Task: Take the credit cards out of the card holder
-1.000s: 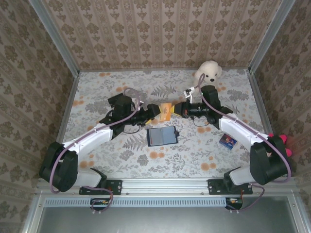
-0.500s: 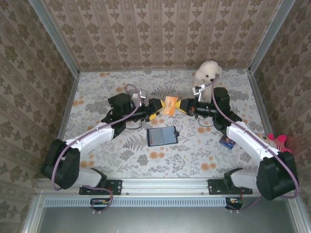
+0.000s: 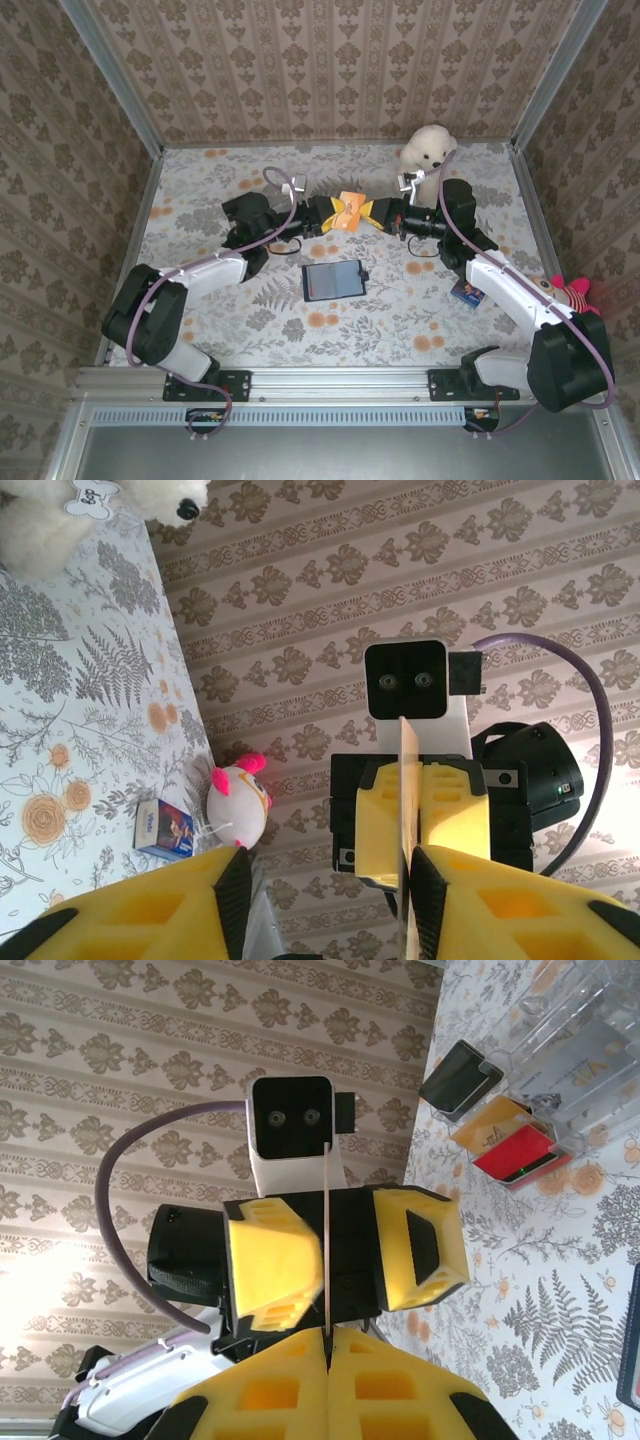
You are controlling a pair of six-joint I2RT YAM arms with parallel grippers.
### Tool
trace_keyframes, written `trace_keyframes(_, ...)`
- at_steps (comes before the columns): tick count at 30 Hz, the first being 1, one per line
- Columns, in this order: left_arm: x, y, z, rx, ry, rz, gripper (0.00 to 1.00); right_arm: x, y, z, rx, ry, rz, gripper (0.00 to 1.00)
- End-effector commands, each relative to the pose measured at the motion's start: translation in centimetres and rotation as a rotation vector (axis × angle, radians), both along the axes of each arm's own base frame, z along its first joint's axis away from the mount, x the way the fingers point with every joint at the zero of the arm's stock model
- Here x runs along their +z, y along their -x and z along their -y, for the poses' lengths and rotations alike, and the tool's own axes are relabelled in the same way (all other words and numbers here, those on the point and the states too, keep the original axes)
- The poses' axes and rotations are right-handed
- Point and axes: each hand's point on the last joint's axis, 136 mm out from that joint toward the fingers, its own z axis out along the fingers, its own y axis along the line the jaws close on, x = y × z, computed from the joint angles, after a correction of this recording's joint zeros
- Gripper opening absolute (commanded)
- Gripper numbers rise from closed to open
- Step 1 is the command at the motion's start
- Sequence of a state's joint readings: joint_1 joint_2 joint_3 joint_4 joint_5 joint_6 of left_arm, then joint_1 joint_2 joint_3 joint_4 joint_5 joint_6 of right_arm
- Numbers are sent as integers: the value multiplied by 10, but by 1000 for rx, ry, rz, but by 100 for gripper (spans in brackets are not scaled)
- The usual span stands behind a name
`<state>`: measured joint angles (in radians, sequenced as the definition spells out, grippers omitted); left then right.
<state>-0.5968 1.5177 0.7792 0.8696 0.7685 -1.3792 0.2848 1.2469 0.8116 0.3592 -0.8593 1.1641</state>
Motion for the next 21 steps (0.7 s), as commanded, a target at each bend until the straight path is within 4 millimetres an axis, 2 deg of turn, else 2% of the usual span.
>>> trace_keyframes(1, 13, 12, 8, -58, 14, 53, 41, 6, 1, -1, 27, -22, 22, 0)
trace_keyframes(8, 20, 12, 5, -47, 16, 76, 16, -3, 0, -2, 34, -6, 9, 1)
trace_keyframes(11, 21, 13, 3, -36, 2, 83, 9, -5, 1, -1, 38, 12, 7, 6)
trace_keyframes(14, 21, 14, -1, -26, -49, 118, 4, -16, 3, 5, 26, 87, -11, 26)
trace_keyframes(16, 14, 13, -8, -6, -137, 129, 3, -27, 4, 13, -5, 179, -27, 53)
trace_keyframes(18, 13, 11, -19, 8, -219, 179, 2, -37, 5, 20, -25, 250, -34, 69)
trace_keyframes(21, 25, 3, -44, 59, -306, 268, 1, -45, 4, 23, -17, 280, -39, 77)
